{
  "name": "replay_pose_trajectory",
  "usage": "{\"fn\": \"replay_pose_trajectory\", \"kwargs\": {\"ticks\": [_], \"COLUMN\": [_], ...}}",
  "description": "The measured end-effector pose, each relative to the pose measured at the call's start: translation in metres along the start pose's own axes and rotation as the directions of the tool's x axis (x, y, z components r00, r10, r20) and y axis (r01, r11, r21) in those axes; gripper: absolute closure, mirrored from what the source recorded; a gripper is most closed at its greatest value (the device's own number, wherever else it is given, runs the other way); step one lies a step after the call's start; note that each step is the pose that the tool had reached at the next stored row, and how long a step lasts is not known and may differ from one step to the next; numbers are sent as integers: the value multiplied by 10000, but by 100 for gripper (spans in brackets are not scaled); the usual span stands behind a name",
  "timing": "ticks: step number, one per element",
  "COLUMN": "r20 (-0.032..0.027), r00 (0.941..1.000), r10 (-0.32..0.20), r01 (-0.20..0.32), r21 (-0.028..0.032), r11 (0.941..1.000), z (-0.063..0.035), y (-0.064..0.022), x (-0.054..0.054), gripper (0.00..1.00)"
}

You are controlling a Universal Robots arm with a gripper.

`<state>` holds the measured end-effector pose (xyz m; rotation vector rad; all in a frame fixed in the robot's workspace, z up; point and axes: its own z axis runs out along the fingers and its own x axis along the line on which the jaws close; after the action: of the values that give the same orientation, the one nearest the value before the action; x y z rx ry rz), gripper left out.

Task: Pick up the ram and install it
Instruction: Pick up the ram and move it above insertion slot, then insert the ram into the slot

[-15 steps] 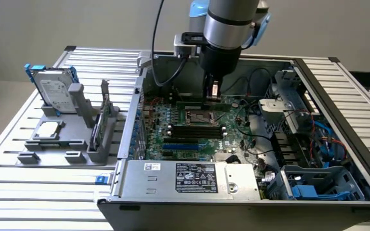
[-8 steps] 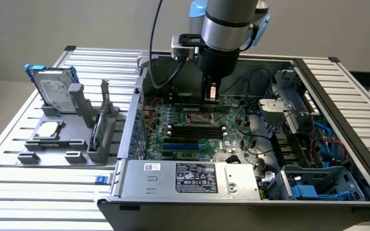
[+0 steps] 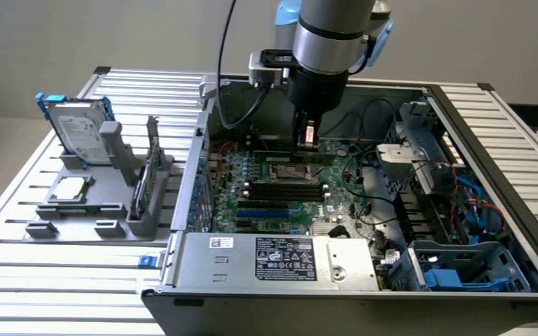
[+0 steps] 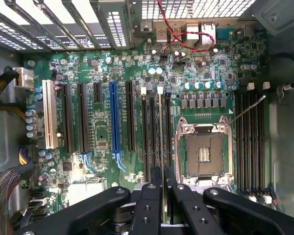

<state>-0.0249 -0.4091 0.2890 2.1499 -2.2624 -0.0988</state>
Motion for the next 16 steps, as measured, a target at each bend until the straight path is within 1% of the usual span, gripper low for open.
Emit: {"fn": "replay_pose_trajectory", "kwargs": {"ticks": [16], "r20": [0], "r00": [10000], "r10": [0], "r01": [0], "r21": [0], "r11": [10000], "z": [0], "y": [0], "x": [0], "gripper": [85]}}
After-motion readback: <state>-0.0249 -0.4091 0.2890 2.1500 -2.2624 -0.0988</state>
